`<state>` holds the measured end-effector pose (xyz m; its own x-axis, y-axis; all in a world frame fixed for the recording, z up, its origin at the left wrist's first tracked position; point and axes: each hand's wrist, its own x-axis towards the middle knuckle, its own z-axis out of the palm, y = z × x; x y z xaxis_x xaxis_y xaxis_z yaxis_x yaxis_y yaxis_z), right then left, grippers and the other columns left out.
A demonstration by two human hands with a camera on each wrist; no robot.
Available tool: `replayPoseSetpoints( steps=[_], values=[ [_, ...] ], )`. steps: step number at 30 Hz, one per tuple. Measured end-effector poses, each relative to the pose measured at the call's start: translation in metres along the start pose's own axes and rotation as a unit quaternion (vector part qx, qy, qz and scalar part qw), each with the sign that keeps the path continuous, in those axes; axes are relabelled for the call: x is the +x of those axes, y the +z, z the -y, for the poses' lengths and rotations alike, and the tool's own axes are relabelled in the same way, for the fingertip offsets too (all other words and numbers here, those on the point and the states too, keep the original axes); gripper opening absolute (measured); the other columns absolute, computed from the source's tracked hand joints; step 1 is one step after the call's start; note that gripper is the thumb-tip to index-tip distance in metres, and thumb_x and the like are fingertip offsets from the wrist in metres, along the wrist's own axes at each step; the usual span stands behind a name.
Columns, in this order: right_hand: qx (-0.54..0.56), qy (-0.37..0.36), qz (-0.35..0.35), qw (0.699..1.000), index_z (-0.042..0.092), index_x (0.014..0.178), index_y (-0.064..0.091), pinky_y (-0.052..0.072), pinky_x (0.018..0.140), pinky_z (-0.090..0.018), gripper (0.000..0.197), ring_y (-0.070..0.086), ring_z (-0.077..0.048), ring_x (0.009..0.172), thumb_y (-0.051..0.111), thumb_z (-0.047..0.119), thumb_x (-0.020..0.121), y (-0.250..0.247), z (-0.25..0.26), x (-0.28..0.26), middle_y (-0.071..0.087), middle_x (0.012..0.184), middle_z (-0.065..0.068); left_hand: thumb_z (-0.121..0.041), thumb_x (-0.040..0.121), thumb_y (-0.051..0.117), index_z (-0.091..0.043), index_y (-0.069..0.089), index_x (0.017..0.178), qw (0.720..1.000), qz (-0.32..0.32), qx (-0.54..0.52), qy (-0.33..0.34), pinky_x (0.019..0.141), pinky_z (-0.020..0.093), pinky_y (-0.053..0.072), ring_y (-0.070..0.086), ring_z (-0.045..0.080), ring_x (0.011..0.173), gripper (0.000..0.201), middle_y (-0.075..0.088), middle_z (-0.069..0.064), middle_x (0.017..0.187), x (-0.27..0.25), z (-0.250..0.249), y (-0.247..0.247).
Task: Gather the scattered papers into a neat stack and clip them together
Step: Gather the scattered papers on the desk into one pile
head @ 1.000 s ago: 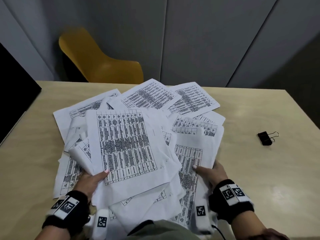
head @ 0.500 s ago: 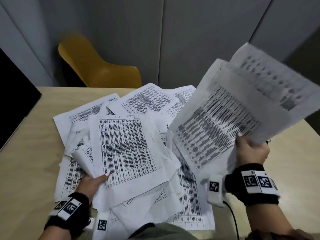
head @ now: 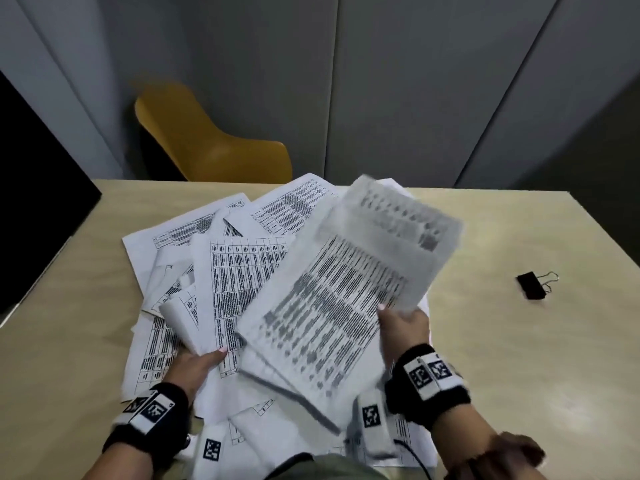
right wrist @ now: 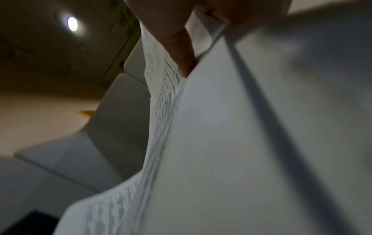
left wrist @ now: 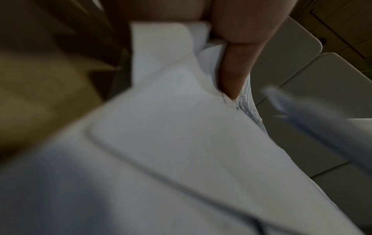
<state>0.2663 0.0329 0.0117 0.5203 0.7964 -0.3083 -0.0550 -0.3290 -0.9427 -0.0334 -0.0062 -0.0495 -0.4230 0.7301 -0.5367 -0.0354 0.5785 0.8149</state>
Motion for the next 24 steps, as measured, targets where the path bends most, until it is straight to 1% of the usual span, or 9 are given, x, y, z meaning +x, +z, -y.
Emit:
replayPoseSetpoints(
  steps=[3,5,8,12,15,17,19,21,24],
  values=[
    [-0.14,0.013,0.087,0.986,0.006,0.084,0.058,0.04,0.042,-0.02,0.008,0.048,-0.02,0.05,0.061,0.0,0.081,0.001,-0.016,0.005,0.053,0.059,-0.005,-0.011,0.083,0.066,-0.001,0.062,0.1,0.999,0.014,-0.033,-0.005,0.093,0.043,0.045,0.06,0.03,0.091,0.02,0.067,0.02,0.103,0.0,-0.004,0.003],
    [-0.223,0.004,0.156,0.962,0.006,0.093,0.06,0.047,0.053,-0.024,0.012,0.055,-0.022,0.058,0.062,0.002,0.082,0.001,-0.013,0.008,0.058,0.066,-0.006,-0.019,0.083,0.066,-0.004,0.062,0.107,0.997,0.024,-0.071,-0.006,0.095,0.04,0.043,0.059,0.027,0.093,0.029,0.067,0.011,0.094,-0.003,-0.005,0.004],
    [-0.258,-0.004,0.223,0.94,0.003,0.105,0.06,0.046,0.048,-0.018,0.021,0.056,-0.014,0.057,0.061,0.004,0.085,0.008,-0.007,0.007,0.059,0.069,0.0,-0.039,0.056,0.084,-0.01,0.065,0.098,0.998,0.043,-0.032,0.015,0.095,0.039,0.044,0.062,0.026,0.095,0.054,0.069,0.008,0.095,-0.006,-0.003,0.003],
    [-0.278,0.011,0.292,0.915,0.005,0.115,0.054,0.05,0.056,-0.02,0.032,0.063,-0.019,0.072,0.063,0.013,0.085,0.021,-0.006,0.003,0.066,0.093,-0.009,-0.009,0.062,0.084,0.001,0.059,0.111,0.999,0.039,0.019,0.015,0.095,0.041,0.045,0.063,0.032,0.098,0.057,0.068,0.017,0.103,-0.006,0.0,0.0],
    [-0.263,0.014,0.309,0.914,0.009,0.102,0.057,0.057,0.065,-0.034,0.021,0.063,-0.02,0.07,0.065,0.018,0.084,0.016,-0.007,0.009,0.066,0.085,-0.006,0.0,0.067,0.078,0.003,0.056,0.118,1.0,0.02,0.02,0.014,0.101,0.046,0.042,0.061,0.033,0.103,0.056,0.066,0.019,0.108,-0.003,0.002,0.0],
    [-0.255,-0.018,0.273,0.927,0.013,0.1,0.06,0.056,0.068,-0.035,0.019,0.063,-0.019,0.071,0.065,0.021,0.083,0.008,-0.003,0.02,0.065,0.084,-0.003,0.001,0.069,0.076,0.0,0.06,0.109,1.0,0.019,0.019,0.013,0.102,0.047,0.041,0.061,0.032,0.102,0.043,0.066,0.02,0.109,-0.002,0.003,-0.001],
    [-0.263,-0.038,0.149,0.952,0.014,0.113,0.058,0.05,0.067,-0.026,0.034,0.061,-0.018,0.076,0.066,0.026,0.082,-0.003,0.001,0.043,0.064,0.095,-0.006,0.006,0.073,0.071,-0.002,0.062,0.101,0.999,0.031,-0.012,0.011,0.102,0.043,0.039,0.059,0.03,0.099,0.03,0.065,0.019,0.107,-0.004,0.003,-0.001],
    [-0.288,-0.002,0.003,0.958,0.014,0.126,0.048,0.048,0.086,-0.036,0.054,0.058,-0.031,0.102,0.068,0.03,0.079,-0.016,0.007,0.071,0.054,0.12,-0.017,0.008,0.076,0.066,-0.001,0.061,0.103,0.999,0.037,-0.028,0.022,0.097,0.036,0.038,0.058,0.027,0.095,0.029,0.064,0.016,0.102,-0.008,0.002,-0.001],
    [-0.26,0.091,-0.061,0.959,0.014,0.138,0.029,0.036,0.101,-0.046,0.073,0.042,-0.042,0.123,0.068,0.026,0.078,-0.033,0.02,0.096,0.031,0.14,-0.023,0.007,0.077,0.065,-0.007,0.06,0.099,0.997,0.046,-0.042,0.034,0.096,0.034,0.036,0.057,0.026,0.095,0.026,0.065,0.009,0.098,-0.01,0.001,0.0]
  ],
)
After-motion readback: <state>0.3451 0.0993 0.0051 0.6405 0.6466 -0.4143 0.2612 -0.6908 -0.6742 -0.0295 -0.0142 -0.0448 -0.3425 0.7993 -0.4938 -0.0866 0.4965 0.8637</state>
